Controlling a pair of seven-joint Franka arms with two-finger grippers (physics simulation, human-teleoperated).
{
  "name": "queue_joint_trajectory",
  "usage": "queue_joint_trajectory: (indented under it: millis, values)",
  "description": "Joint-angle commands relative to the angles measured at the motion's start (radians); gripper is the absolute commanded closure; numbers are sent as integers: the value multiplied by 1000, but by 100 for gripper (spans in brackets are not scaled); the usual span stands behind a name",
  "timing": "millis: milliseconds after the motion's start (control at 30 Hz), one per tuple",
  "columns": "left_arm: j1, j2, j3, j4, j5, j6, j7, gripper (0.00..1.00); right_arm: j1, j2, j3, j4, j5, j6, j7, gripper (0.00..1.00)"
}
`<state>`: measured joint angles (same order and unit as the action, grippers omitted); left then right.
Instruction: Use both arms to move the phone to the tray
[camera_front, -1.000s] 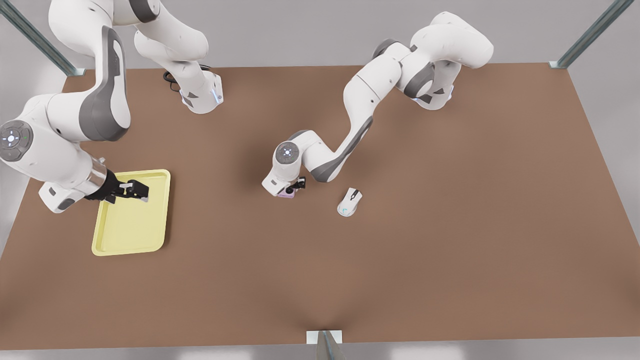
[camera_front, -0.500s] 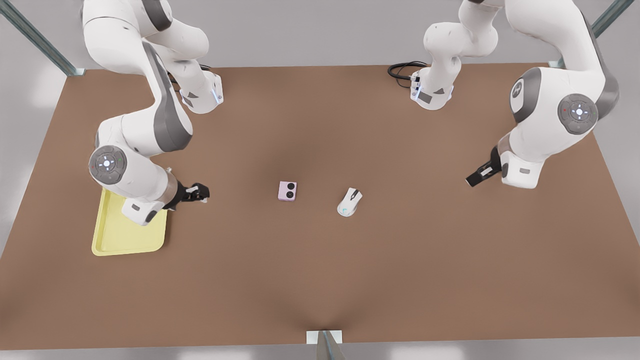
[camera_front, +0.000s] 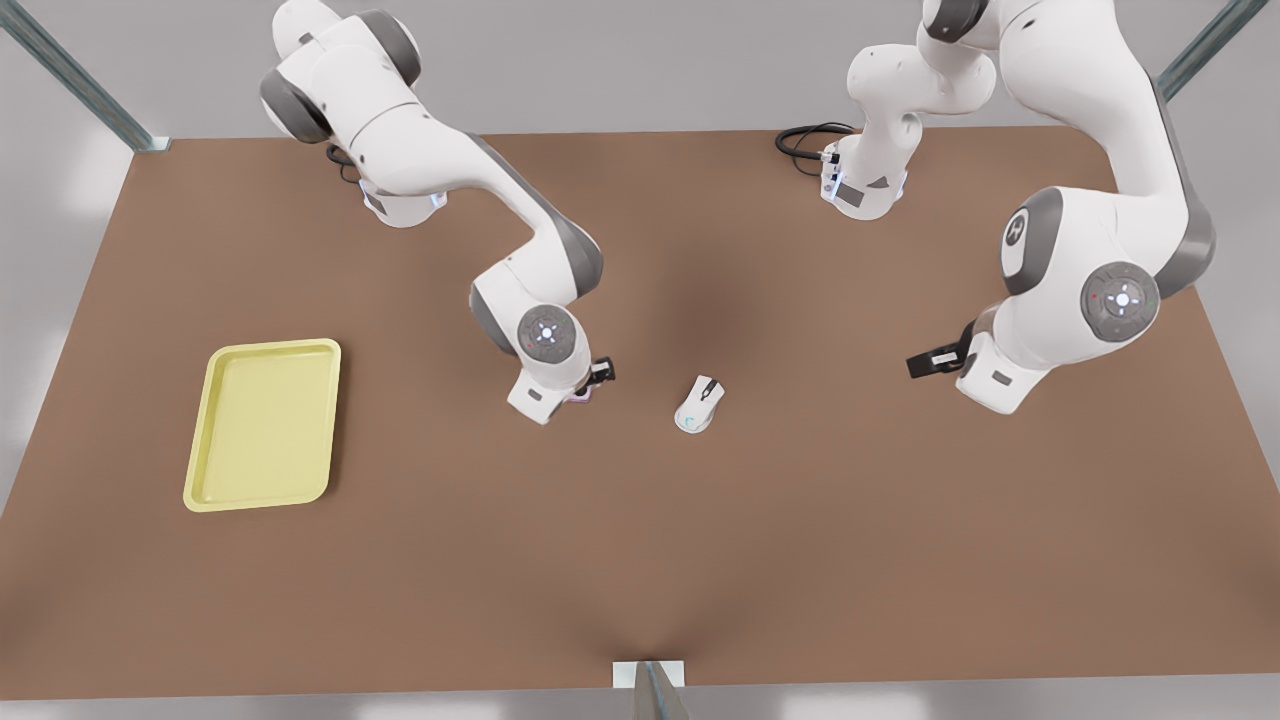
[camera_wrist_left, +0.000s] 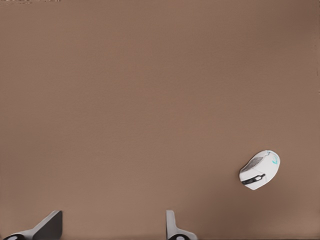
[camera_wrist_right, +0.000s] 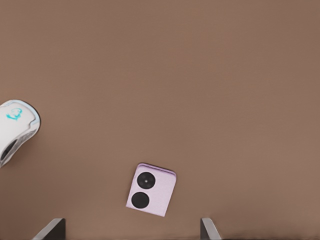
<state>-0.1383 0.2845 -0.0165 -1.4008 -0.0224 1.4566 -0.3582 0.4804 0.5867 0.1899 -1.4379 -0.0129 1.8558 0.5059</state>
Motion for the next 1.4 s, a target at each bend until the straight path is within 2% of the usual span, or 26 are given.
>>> queue_joint_trajectory:
  millis: [0, 167, 200, 300, 700, 833, 867, 1367]
  values:
    - [0, 4, 0, 0, -1, 7, 234, 0, 1, -2, 0, -38, 7, 83, 566, 0]
    - [0, 12, 0, 0, -2, 14, 235, 0, -9, -8, -1, -153, 20, 235, 678, 0]
    - [0, 13, 0, 0, -2, 14, 235, 0, -20, -4, -3, -154, 74, 258, 660, 0]
    - [0, 16, 0, 0, -4, 16, 235, 0, -29, 27, -1, -154, 80, 281, 467, 0]
    - [0, 30, 0, 0, -17, 16, 235, 0, -14, 25, 0, -269, 71, 287, 94, 0]
    - [0, 32, 0, 0, -17, 16, 235, 0, -20, 44, -3, -269, 62, 286, -176, 0]
    - [0, 33, 0, 0, -19, 16, 235, 0, -20, 48, -3, -269, 5, 284, -210, 0]
    - [0, 41, 0, 0, -24, 18, 235, 0, -16, 77, 2, -338, -16, 474, -222, 0]
